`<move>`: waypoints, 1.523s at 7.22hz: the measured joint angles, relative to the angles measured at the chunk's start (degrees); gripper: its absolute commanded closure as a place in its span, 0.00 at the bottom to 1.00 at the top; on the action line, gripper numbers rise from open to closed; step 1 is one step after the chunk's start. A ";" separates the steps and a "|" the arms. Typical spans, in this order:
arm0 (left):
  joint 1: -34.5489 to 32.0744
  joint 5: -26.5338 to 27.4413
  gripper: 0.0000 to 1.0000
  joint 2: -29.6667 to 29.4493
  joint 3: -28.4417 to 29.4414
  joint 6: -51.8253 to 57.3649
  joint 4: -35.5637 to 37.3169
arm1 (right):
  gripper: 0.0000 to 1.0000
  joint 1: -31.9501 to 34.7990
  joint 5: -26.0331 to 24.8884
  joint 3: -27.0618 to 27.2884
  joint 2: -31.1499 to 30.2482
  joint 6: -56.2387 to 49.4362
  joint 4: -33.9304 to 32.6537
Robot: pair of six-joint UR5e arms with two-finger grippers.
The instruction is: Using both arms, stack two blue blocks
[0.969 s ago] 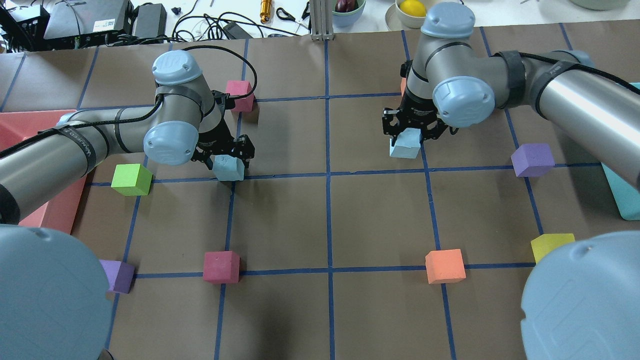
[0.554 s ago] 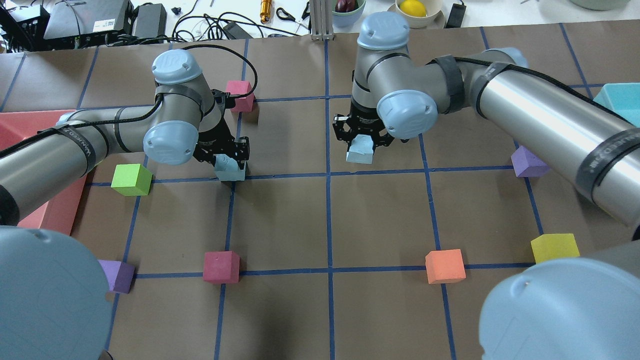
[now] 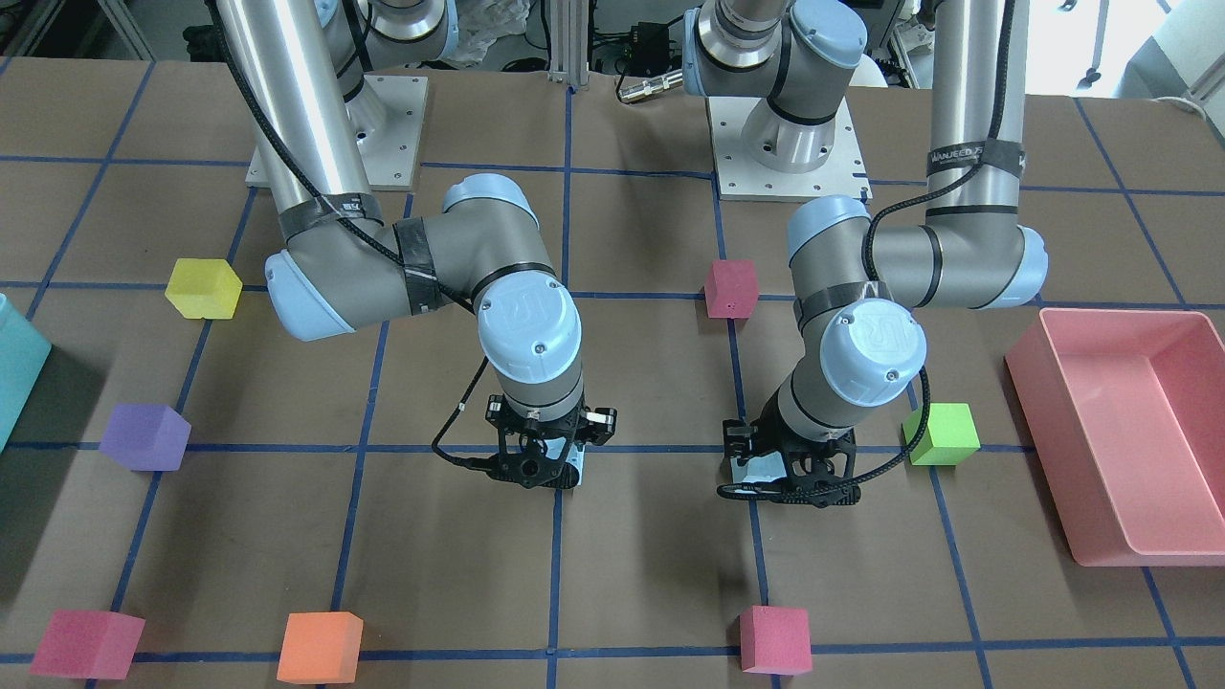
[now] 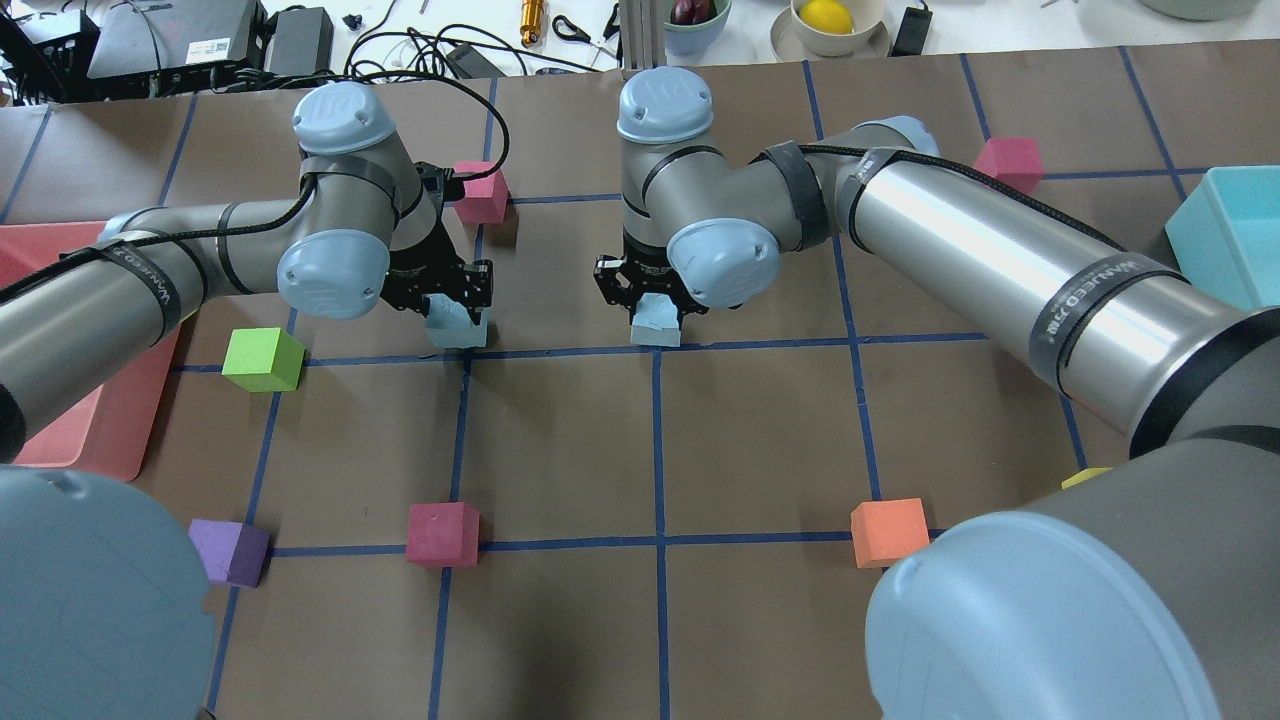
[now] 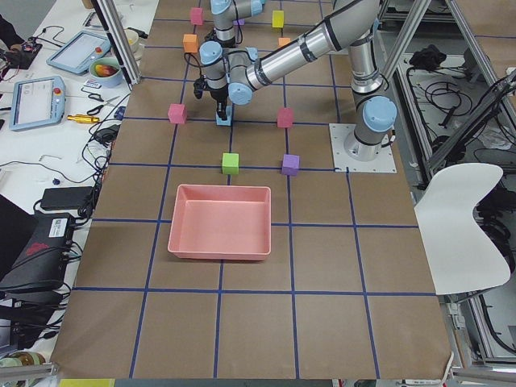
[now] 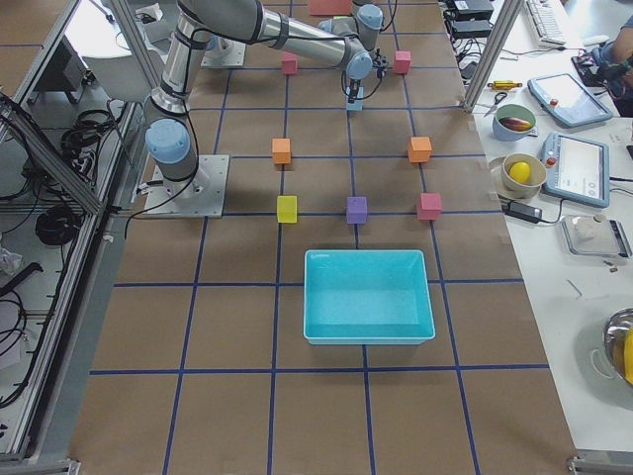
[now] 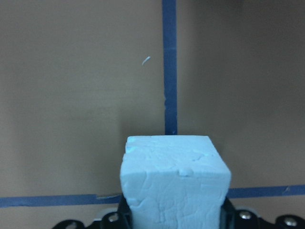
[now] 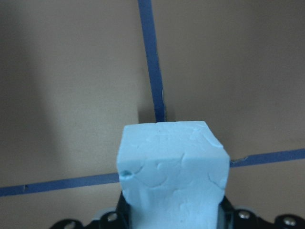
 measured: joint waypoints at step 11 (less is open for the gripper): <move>-7.13 -3.50 1.00 3.84 8.92 -5.36 -9.82 | 0.00 -8.64 -1.75 0.03 -7.77 -6.79 5.69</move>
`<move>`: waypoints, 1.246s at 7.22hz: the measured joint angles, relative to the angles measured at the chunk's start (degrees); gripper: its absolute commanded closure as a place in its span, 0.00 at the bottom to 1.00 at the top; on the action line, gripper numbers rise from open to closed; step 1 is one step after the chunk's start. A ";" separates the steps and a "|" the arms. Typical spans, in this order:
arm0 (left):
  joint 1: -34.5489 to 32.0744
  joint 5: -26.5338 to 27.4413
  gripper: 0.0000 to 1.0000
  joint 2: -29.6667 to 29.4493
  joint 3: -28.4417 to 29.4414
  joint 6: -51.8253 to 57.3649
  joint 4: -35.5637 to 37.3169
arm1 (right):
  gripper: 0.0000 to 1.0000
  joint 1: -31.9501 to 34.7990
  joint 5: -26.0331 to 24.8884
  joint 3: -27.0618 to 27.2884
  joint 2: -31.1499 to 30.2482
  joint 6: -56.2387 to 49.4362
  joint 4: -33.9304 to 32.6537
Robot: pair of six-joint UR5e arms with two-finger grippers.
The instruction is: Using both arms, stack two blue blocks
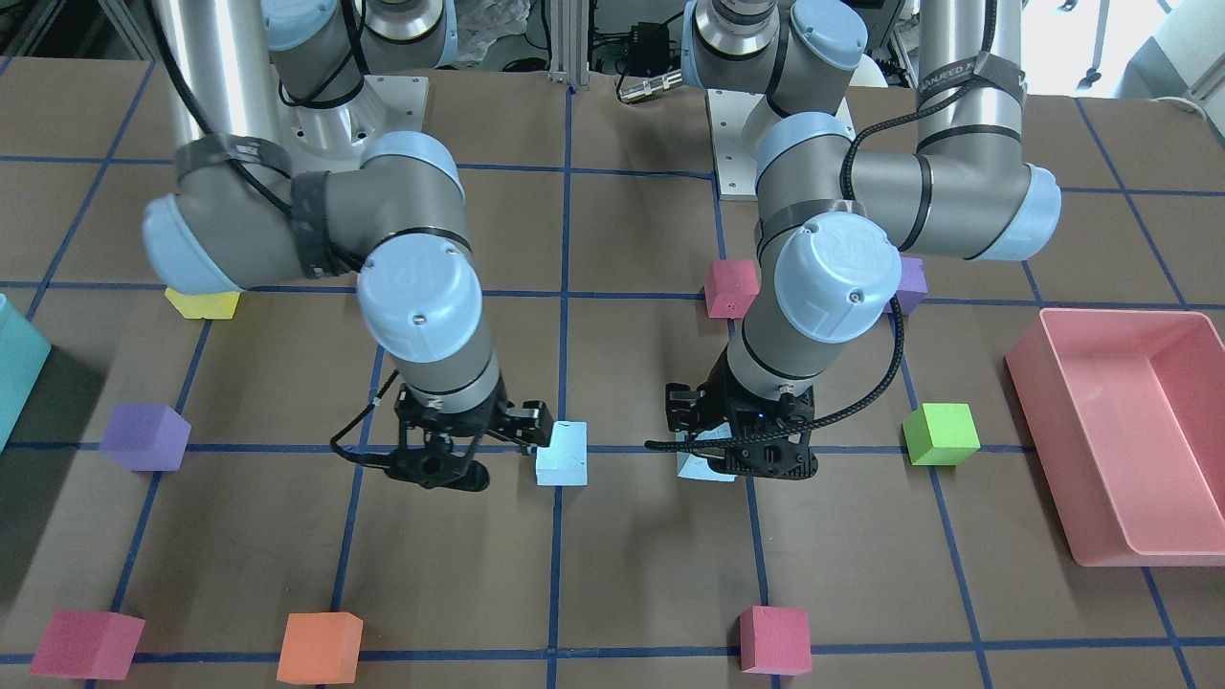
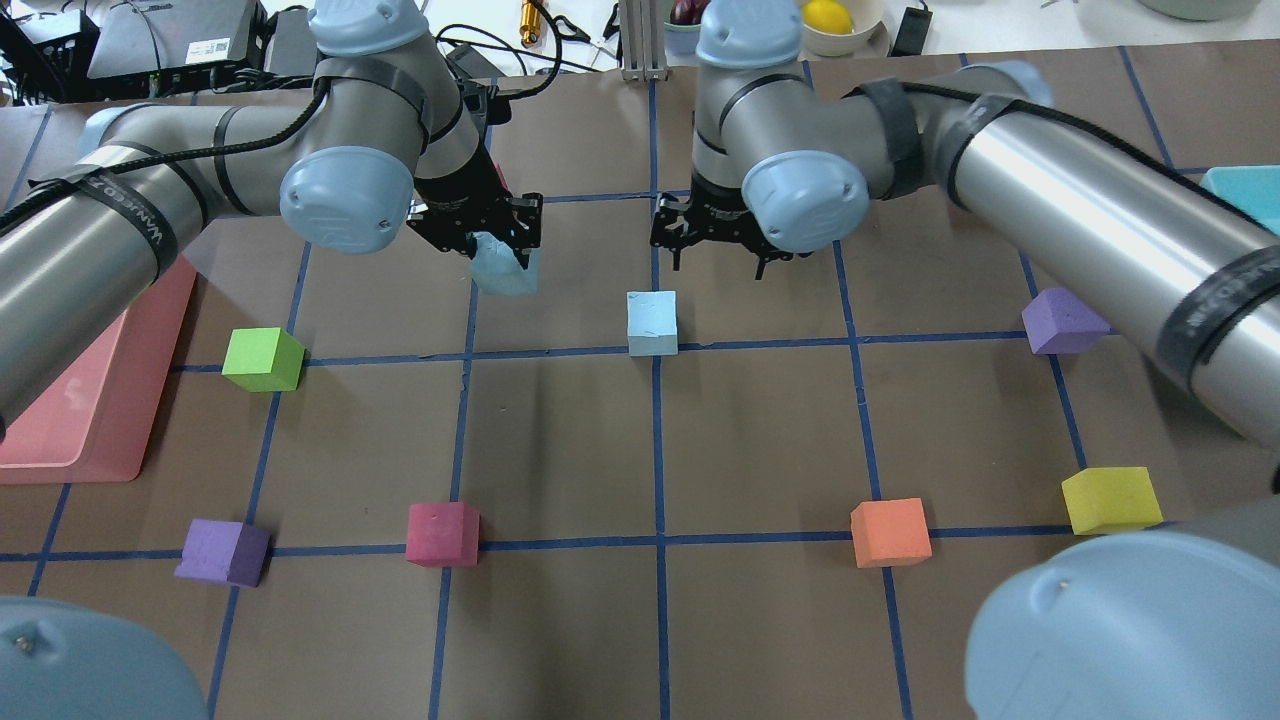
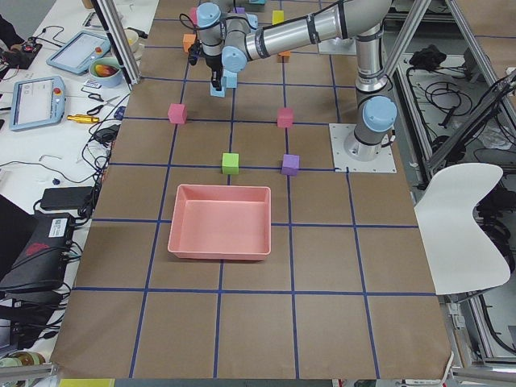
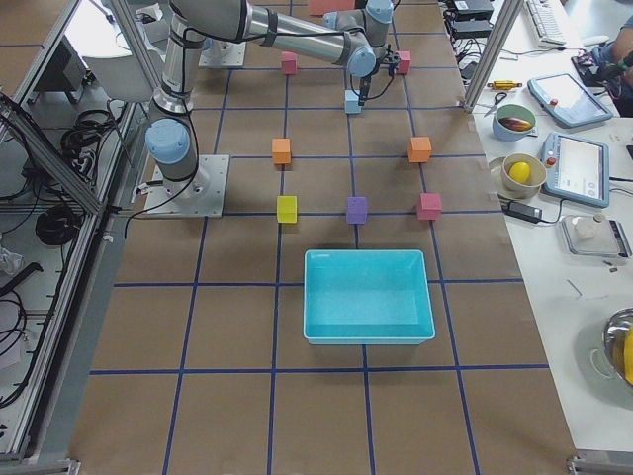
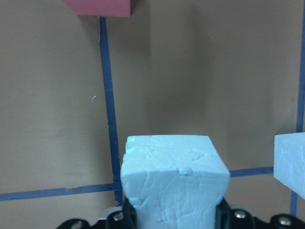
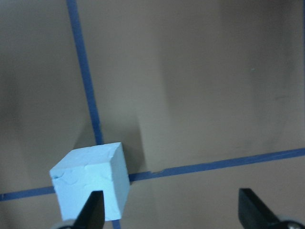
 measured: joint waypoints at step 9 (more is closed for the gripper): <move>-13.76 -0.08 0.60 -8.16 3.65 -17.11 5.03 | 0.00 -8.45 -5.26 0.68 -19.97 -11.54 20.96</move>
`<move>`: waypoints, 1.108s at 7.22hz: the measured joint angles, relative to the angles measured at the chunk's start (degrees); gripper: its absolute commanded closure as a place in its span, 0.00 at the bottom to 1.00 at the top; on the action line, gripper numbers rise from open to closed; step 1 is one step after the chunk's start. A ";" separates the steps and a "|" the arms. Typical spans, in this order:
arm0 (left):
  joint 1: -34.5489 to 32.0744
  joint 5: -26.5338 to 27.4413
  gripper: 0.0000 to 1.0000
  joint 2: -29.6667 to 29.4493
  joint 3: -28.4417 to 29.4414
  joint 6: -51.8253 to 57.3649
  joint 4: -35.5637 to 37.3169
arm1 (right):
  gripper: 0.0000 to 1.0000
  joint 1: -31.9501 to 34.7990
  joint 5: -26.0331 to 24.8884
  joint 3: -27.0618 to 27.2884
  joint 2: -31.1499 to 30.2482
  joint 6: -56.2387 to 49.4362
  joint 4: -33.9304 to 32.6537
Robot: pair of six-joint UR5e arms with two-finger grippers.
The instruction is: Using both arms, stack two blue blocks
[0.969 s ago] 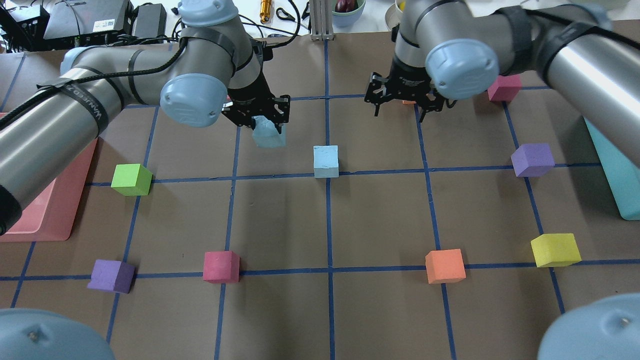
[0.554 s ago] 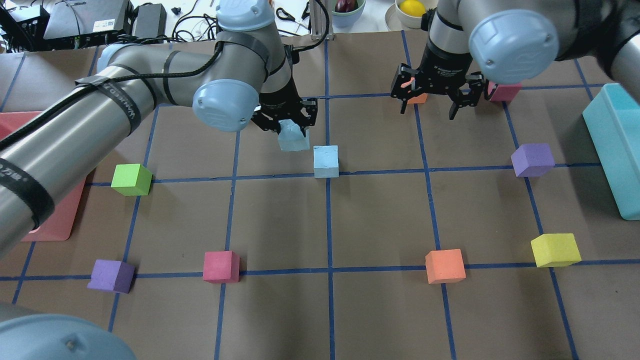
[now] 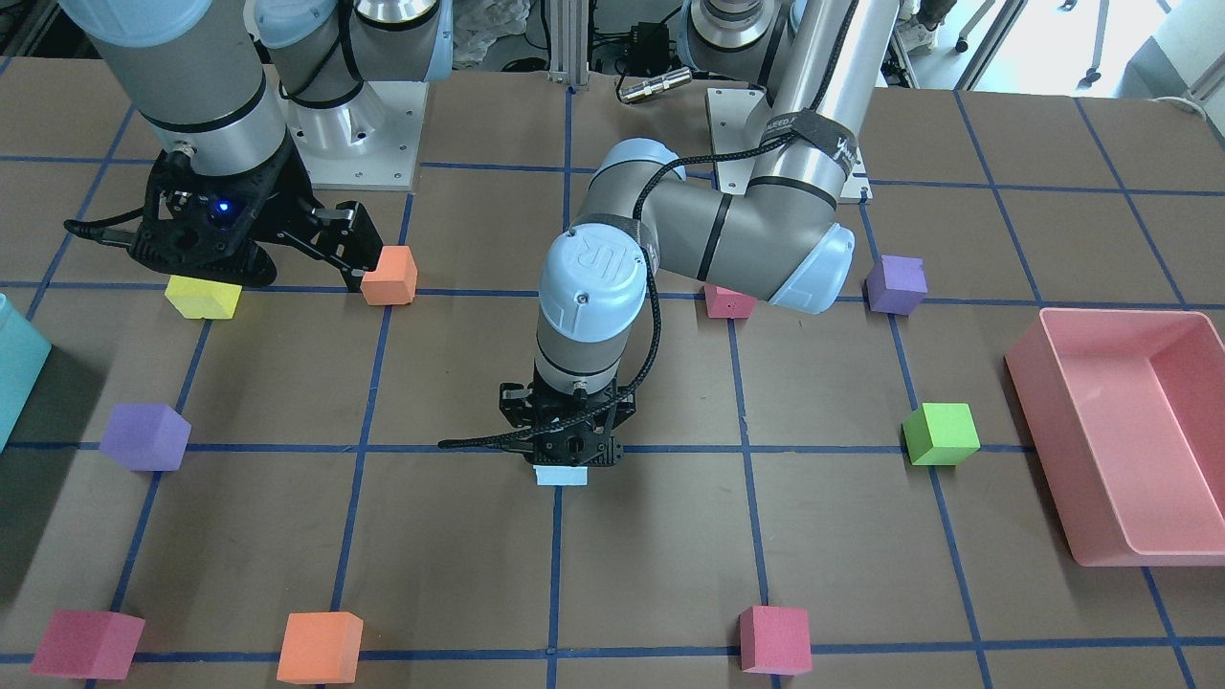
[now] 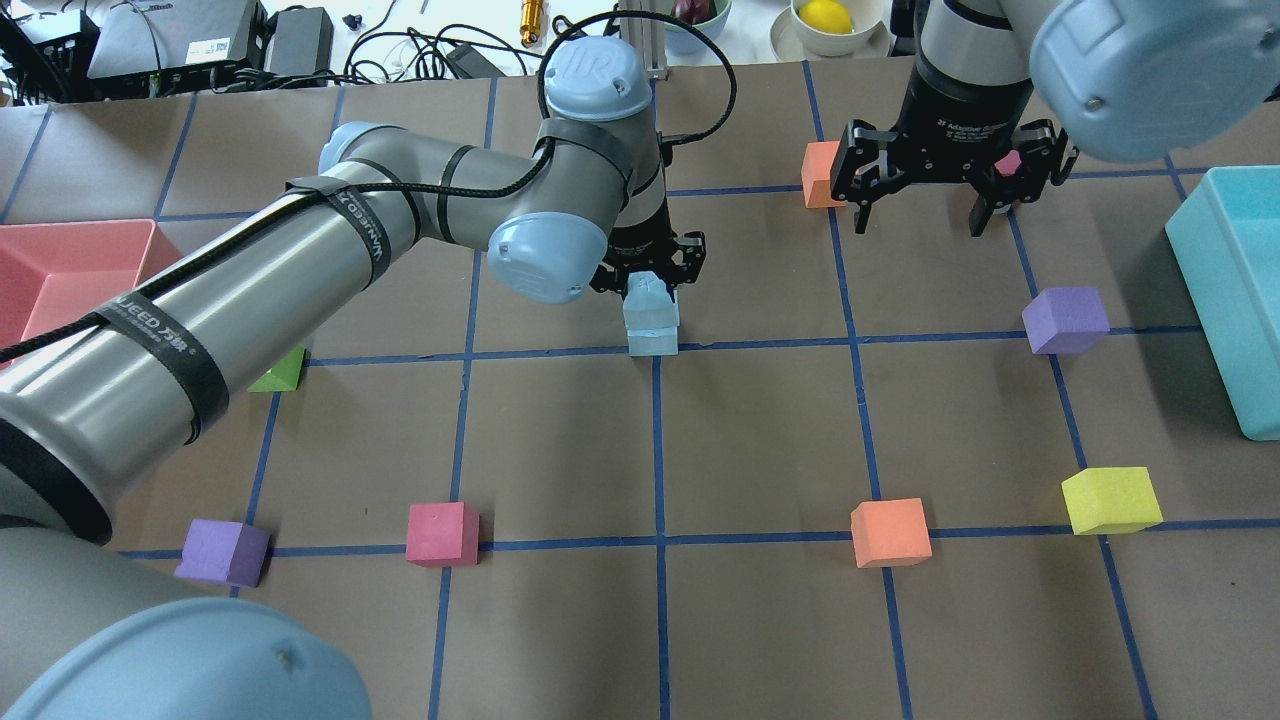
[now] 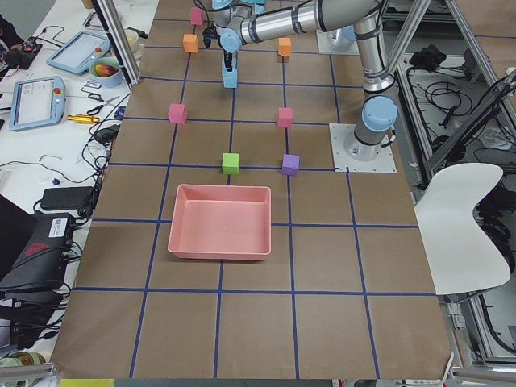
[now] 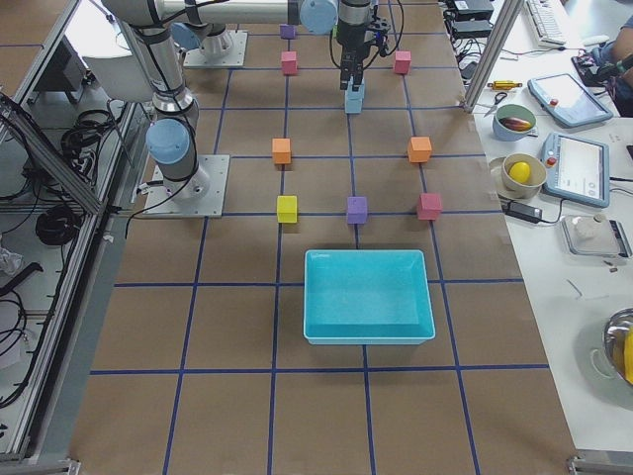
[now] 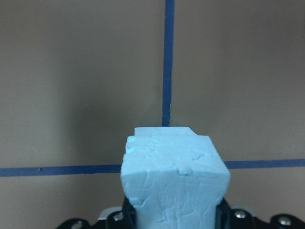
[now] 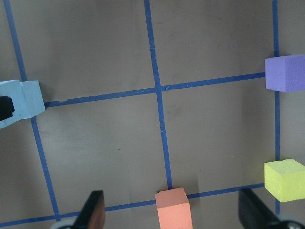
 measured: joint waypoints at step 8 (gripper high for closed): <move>4.35 1.38 0.00 6.01 0.47 6.90 -3.28 | 0.00 -4.69 0.97 2.69 -3.71 -7.78 0.17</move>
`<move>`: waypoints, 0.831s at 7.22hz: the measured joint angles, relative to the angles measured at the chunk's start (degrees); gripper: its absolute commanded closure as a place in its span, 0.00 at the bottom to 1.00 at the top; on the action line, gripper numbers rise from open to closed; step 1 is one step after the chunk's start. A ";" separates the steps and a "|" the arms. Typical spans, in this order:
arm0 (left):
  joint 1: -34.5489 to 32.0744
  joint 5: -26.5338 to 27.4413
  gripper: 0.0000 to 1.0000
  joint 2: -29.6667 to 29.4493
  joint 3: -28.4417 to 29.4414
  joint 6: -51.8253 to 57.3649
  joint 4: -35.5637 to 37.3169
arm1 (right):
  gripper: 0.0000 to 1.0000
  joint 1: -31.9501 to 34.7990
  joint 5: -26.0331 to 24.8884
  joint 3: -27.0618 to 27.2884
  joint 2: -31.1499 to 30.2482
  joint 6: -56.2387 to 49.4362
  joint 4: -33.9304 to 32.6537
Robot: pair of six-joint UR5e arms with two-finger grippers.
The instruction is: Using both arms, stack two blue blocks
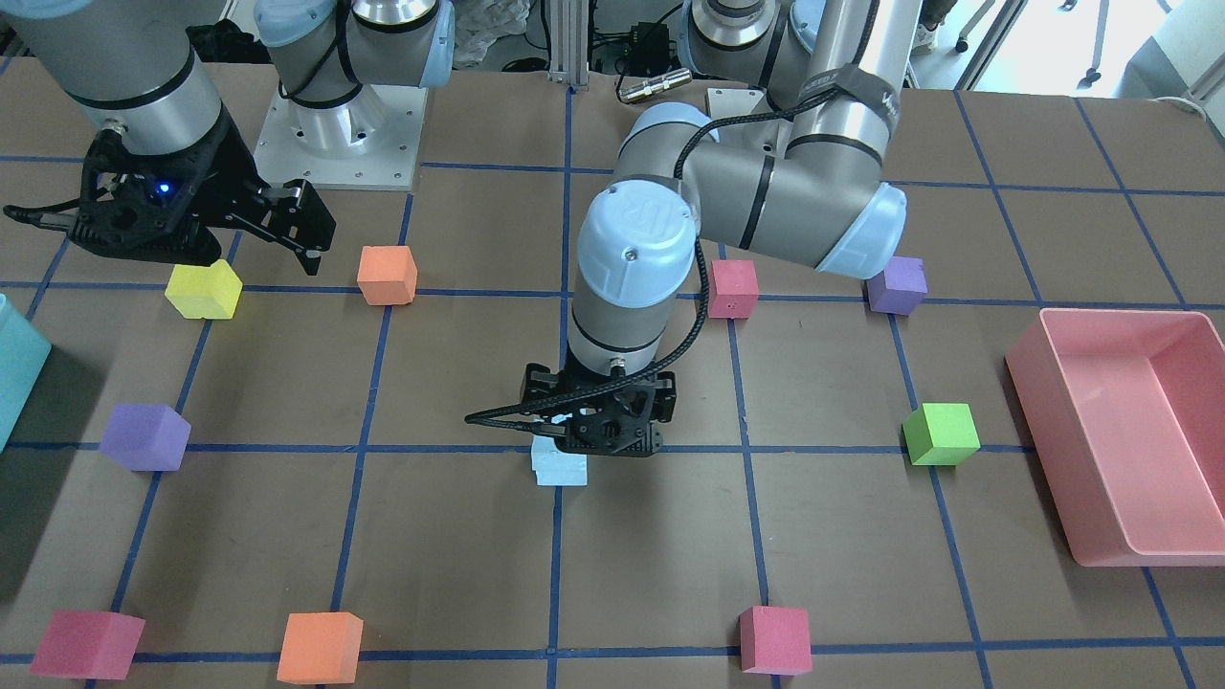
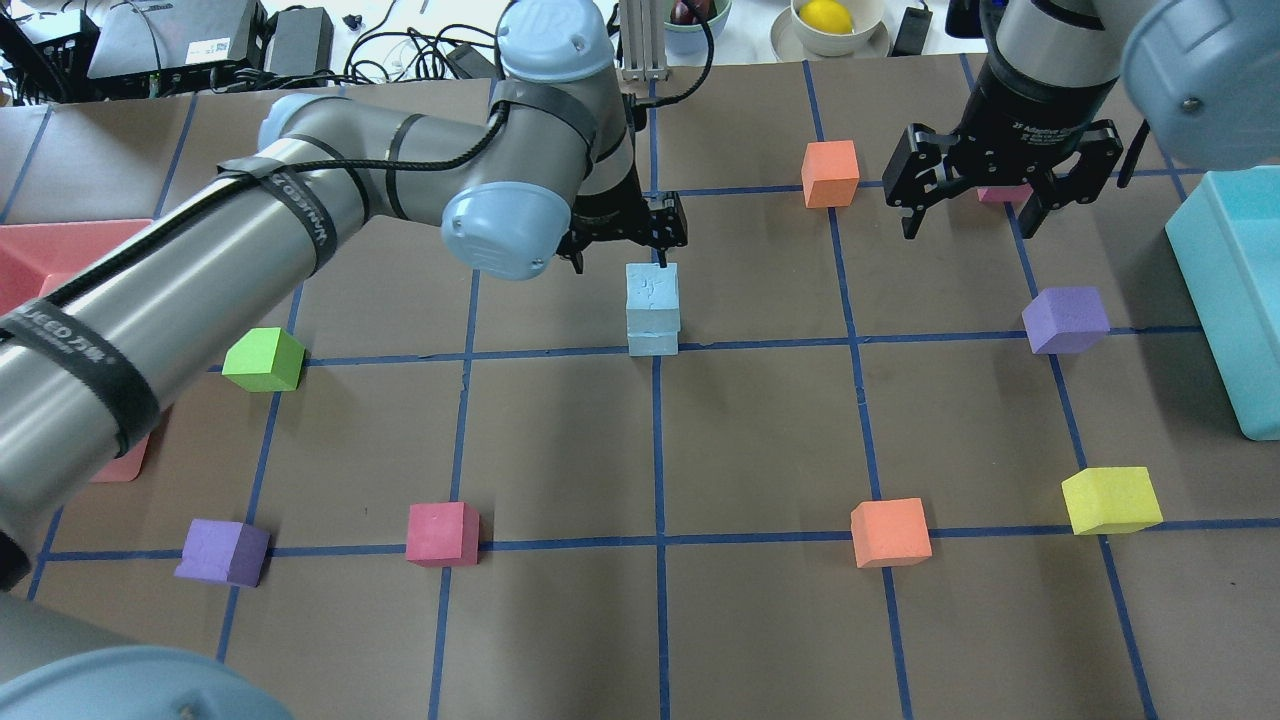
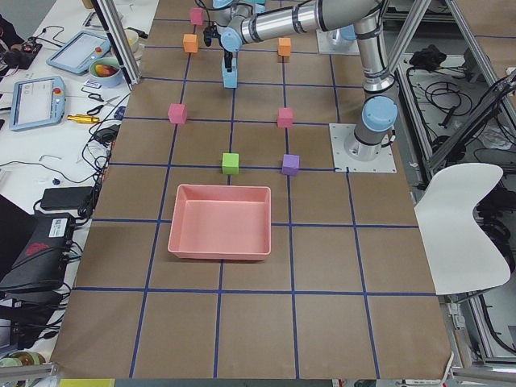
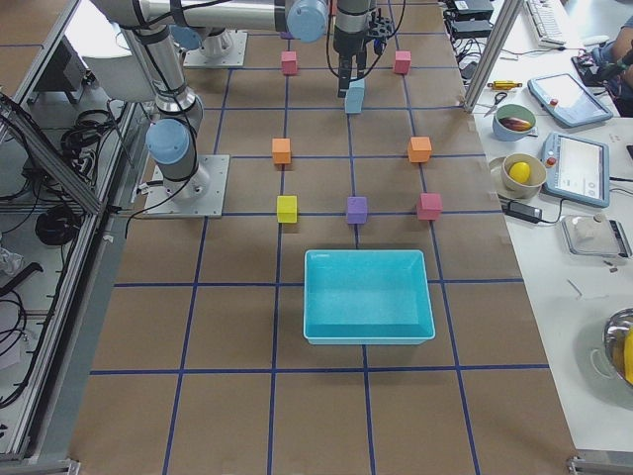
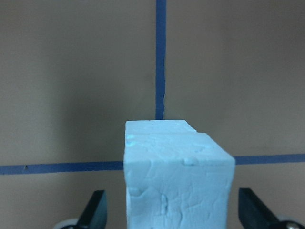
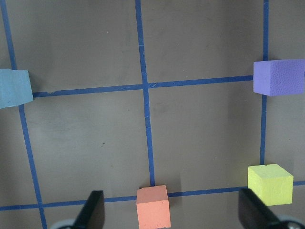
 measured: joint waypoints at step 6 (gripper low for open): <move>17.61 1.15 0.00 19.01 -0.25 18.93 -21.17 | 0.00 0.09 1.04 0.86 -2.61 -0.50 2.91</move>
